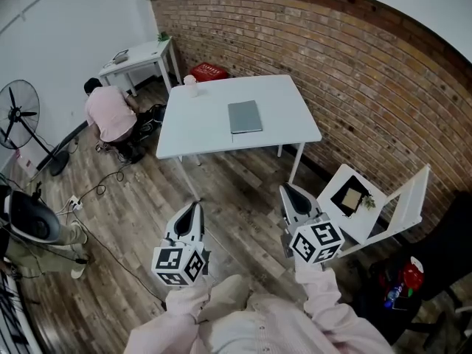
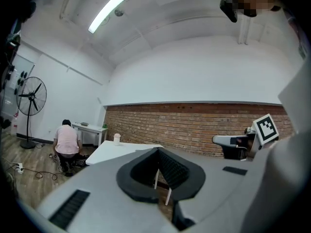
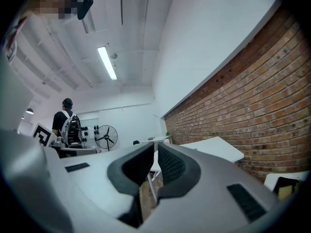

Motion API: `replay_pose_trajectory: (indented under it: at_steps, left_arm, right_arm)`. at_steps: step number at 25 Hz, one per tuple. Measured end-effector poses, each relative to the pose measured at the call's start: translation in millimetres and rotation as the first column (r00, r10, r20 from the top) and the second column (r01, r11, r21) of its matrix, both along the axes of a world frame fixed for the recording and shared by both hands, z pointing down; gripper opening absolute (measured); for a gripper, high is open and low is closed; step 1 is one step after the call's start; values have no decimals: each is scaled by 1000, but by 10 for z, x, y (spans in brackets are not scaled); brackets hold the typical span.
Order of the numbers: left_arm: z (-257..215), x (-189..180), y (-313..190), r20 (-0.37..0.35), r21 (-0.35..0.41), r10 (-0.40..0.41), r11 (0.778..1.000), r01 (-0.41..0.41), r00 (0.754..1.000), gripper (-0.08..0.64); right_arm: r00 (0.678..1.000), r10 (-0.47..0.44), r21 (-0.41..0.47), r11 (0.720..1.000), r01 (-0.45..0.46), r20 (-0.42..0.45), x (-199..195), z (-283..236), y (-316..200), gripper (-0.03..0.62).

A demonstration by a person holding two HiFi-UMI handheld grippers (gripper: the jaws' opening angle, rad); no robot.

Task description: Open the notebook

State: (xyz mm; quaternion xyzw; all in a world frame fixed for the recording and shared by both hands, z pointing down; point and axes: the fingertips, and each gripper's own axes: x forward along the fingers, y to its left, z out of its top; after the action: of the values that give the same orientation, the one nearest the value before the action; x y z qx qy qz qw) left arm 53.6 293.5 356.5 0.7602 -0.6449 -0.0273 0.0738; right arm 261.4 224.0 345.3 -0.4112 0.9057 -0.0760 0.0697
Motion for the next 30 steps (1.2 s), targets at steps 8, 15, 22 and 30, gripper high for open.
replay_pose_trajectory:
  at_steps: [8, 15, 22, 30]
  left_arm:
    - [115, -55, -148, -11, -28, -2, 1000, 2, 1000, -8]
    - [240, -301, -496, -21, -52, -15, 999, 13, 1000, -8]
    - [358, -493, -1111, -42, -83, 10, 996, -13, 999, -8]
    - [467, -730, -1760, -69, -120, 34, 992, -42, 997, -8]
  right_arm:
    - [1000, 13, -38, 999, -14, -6, -40, 138, -208, 43]
    - [1000, 23, -67, 997, -24, -6, -279, 288, -581, 92]
    - [999, 29, -110, 993, -32, -26, -534, 430, -1142, 98]
    - [998, 52, -165, 985, -57, -37, -776, 560, -1730, 140]
